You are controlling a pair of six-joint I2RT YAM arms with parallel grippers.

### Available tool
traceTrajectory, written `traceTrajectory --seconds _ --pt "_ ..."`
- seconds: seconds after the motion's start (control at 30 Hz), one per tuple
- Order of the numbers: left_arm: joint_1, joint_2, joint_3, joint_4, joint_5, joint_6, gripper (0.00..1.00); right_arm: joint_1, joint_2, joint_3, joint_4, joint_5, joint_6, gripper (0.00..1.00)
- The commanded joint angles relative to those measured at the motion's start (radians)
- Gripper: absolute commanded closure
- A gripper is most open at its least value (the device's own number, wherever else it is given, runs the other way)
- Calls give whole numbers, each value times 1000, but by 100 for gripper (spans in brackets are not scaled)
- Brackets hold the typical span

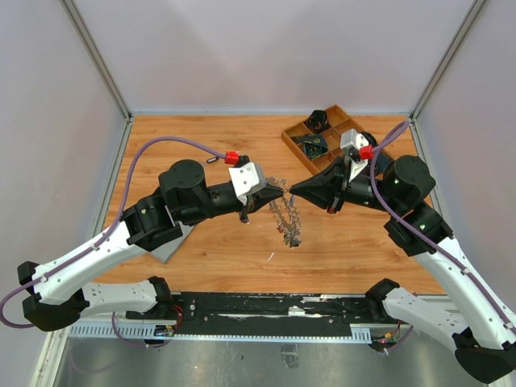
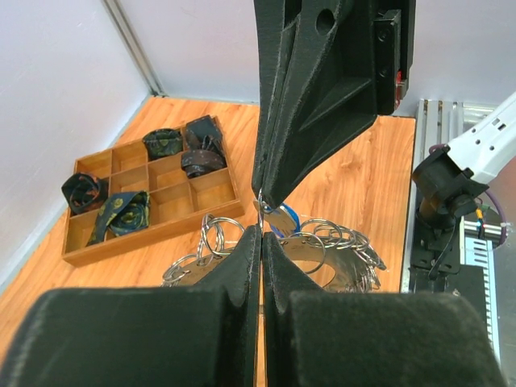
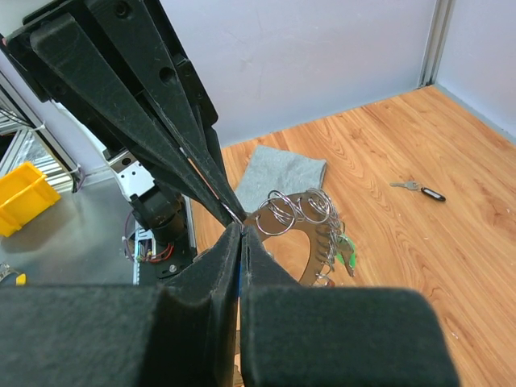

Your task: Put the keys on the keyring

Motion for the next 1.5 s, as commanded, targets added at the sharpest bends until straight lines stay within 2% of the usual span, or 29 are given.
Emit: traceTrajectory --seconds 0.0,0.1,0.53,0.73,0.9,1.1,1.47 --pt "-16 -13 50 67 2 12 100 15 -15 16 -11 39 -25 99" --pt "-15 -13 50 67 0 12 99 15 -12 14 -18 42 -29 99" --pt "-15 -22 45 74 3 10 100 15 -15 72 -119 74 -115 78" --pt "-15 -46 22 109 20 -22 100 14 -53 57 -59 6 -172 70" --pt "-15 -80 -22 195 84 -86 99 14 -54 58 20 -134 -209 72" --pt "-16 -106 -80 302 173 -167 99 15 4 133 -9 -310 -239 73" --pt "-15 -99 -83 320 208 -177 99 15 19 138 16 -355 -208 75"
